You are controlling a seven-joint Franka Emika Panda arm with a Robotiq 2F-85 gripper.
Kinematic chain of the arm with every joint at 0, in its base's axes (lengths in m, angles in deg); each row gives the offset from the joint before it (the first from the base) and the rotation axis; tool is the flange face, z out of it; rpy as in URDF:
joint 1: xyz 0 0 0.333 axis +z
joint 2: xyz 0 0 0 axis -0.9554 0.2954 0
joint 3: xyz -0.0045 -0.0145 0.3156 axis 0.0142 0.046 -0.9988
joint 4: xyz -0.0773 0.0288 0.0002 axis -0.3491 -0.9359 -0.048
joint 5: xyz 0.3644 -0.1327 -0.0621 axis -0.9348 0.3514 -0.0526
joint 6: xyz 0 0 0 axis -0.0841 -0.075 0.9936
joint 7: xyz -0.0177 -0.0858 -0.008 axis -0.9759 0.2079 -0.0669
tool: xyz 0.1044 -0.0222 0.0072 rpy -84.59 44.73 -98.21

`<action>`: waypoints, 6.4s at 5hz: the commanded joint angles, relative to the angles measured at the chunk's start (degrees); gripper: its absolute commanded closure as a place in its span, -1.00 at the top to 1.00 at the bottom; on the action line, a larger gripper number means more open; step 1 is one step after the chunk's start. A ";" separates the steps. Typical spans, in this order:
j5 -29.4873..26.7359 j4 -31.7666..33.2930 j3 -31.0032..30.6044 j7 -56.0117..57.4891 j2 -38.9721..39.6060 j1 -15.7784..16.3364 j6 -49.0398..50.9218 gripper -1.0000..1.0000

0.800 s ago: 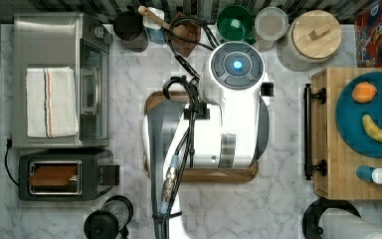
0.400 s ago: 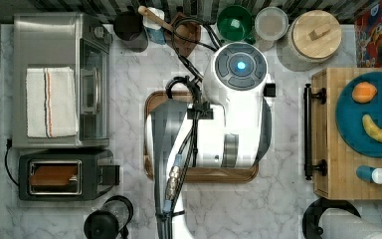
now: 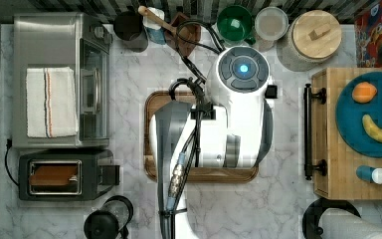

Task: Open the drawer.

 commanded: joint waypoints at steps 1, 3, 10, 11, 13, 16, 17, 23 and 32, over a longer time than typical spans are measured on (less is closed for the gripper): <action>5.54 5.92 1.77 19.88 -2.02 -1.85 -5.85 1.00; 7.89 9.60 4.54 36.11 -1.95 -4.44 -13.53 1.00; 12.88 7.55 10.82 58.70 7.82 -10.62 -30.94 1.00; 14.75 7.70 11.76 58.13 9.84 -10.93 -35.26 1.00; 12.64 7.90 12.82 58.56 14.06 -11.68 -39.77 1.00; 17.90 10.70 17.64 52.12 16.63 -10.88 -48.79 1.00; 18.12 10.86 18.25 51.59 17.37 -9.97 -49.49 1.00; 10.16 10.85 13.15 53.52 16.97 -6.51 -32.01 1.00; -10.47 18.57 2.37 50.84 10.52 3.85 -31.87 1.00</action>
